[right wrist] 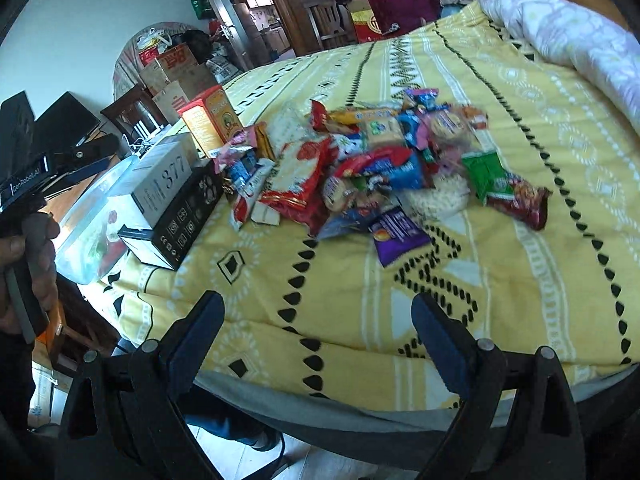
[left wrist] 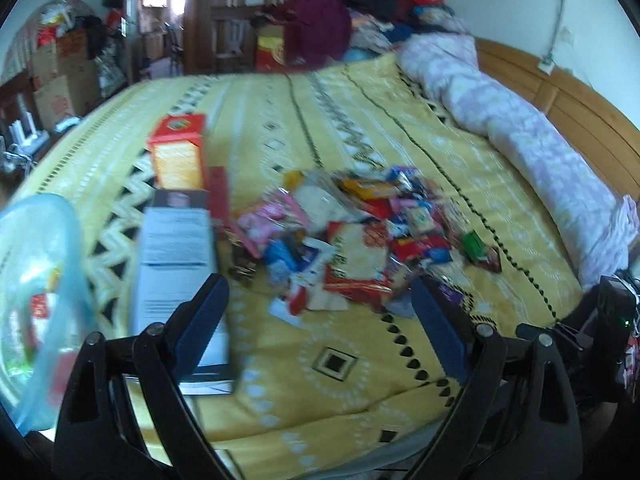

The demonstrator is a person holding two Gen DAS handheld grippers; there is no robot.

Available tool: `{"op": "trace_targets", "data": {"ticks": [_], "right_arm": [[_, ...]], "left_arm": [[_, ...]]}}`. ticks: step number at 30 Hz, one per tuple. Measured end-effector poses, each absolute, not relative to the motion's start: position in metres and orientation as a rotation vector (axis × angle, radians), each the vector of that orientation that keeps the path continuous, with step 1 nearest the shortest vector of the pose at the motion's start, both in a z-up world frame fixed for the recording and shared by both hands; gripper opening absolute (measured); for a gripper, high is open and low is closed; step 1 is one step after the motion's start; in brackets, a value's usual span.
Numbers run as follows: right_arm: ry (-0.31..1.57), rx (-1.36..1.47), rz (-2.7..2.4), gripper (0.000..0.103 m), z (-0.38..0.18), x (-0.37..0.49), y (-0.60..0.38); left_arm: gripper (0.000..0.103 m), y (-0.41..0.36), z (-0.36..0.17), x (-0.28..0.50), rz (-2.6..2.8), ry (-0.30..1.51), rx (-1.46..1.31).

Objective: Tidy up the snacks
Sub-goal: 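Move both open tools back over the snack pile, then grasp the red-yellow bar packet with the right tool while the left grasps a blue cookie packet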

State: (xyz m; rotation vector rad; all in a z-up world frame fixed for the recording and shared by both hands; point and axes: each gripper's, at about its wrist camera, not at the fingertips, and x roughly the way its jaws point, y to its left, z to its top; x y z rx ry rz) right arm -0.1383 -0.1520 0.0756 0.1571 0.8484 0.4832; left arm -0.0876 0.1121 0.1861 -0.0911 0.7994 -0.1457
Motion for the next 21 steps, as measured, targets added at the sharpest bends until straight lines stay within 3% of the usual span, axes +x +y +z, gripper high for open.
{"op": "trace_targets", "data": {"ticks": [11,16,21], "right_arm": [[0.862,0.266,0.436,0.096,0.058,-0.129,-0.206],[0.873,0.288,0.412,0.096,0.052,-0.121,-0.225],[0.906,0.317,0.412,0.096,0.037,-0.110,-0.232]], "left_arm": [[0.092,0.056,0.081,0.011,-0.248,1.045,-0.138],[0.092,0.028,0.090,0.013,-0.310,1.011,-0.138],[0.089,-0.032,0.104,0.010,-0.492,0.915,0.093]]}}
